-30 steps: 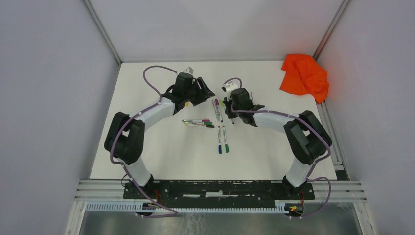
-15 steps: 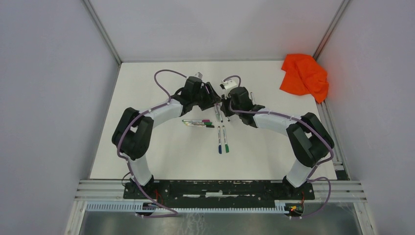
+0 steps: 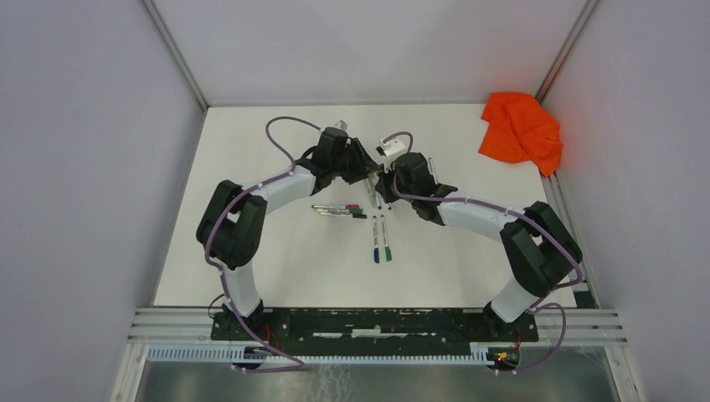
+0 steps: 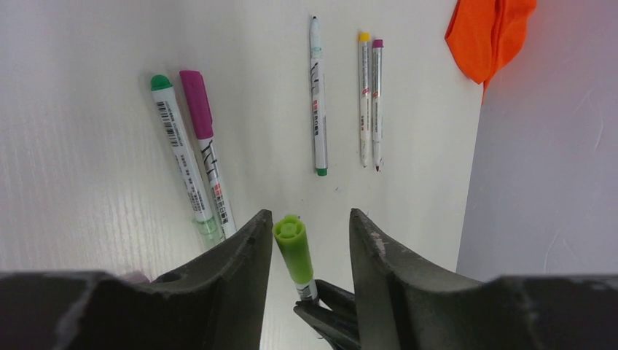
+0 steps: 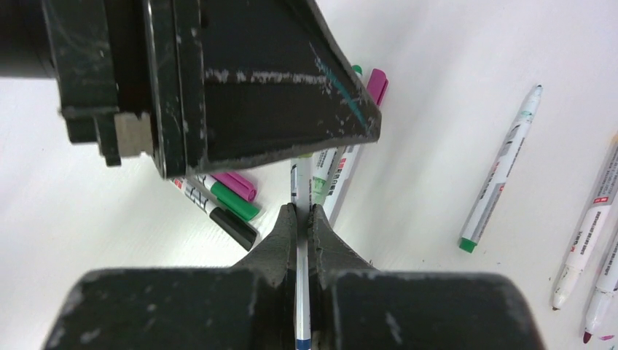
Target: Open the pen caps
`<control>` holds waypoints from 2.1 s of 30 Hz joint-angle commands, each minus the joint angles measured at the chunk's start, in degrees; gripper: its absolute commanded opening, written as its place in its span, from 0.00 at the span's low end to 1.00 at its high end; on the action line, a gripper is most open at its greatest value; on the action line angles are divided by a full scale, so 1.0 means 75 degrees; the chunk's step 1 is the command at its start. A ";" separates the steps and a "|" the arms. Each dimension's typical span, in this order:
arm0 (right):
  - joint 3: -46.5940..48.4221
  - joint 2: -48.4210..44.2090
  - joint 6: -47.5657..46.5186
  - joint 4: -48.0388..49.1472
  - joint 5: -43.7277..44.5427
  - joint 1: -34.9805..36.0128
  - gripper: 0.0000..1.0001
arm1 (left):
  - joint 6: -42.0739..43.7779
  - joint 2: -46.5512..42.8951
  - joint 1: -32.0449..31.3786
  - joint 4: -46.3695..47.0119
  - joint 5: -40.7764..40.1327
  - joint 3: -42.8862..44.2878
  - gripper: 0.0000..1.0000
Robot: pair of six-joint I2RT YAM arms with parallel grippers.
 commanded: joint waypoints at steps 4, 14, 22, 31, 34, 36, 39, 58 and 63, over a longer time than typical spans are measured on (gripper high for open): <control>-0.0196 -0.0361 0.0091 0.0367 -0.0168 0.0096 0.00 | -0.0221 0.0062 -0.0013 0.0196 -0.0112 0.0313 0.41; -0.0333 -0.0569 0.0064 0.0511 -0.0152 0.0124 0.00 | -0.0129 -0.0032 -0.0005 0.0588 0.0264 -0.0041 0.02; -0.0443 -0.0697 -0.0230 0.0540 -0.0372 0.0108 0.24 | 0.0388 -0.0098 -0.0004 0.1415 0.1164 -0.0148 0.02; -0.0615 -0.0656 -0.0250 0.0602 -0.0423 0.0098 0.27 | 0.0610 -0.0231 0.0006 0.1876 0.1604 -0.0165 0.02; -0.0686 -0.0627 -0.0240 0.0659 -0.0455 0.0078 0.27 | 0.0624 -0.0264 0.0016 0.2029 0.1759 -0.0193 0.02; -0.0730 -0.0594 -0.0220 0.0699 -0.0510 0.0043 0.24 | 0.0624 -0.0288 0.0020 0.2106 0.1799 -0.0215 0.02; -0.0812 -0.0569 -0.0159 0.0769 -0.0616 -0.0019 0.08 | 0.0614 -0.0332 0.0074 0.2243 0.1878 -0.0247 0.02; -0.0751 -0.0565 -0.0883 -0.0645 0.2431 0.0114 0.00 | -0.0229 0.0225 0.0325 0.0007 -0.0716 0.1567 0.02; -0.0908 -0.0644 -0.0909 -0.0775 0.3149 0.0248 0.00 | -0.0524 0.0486 0.0471 -0.0448 -0.1122 0.2016 0.02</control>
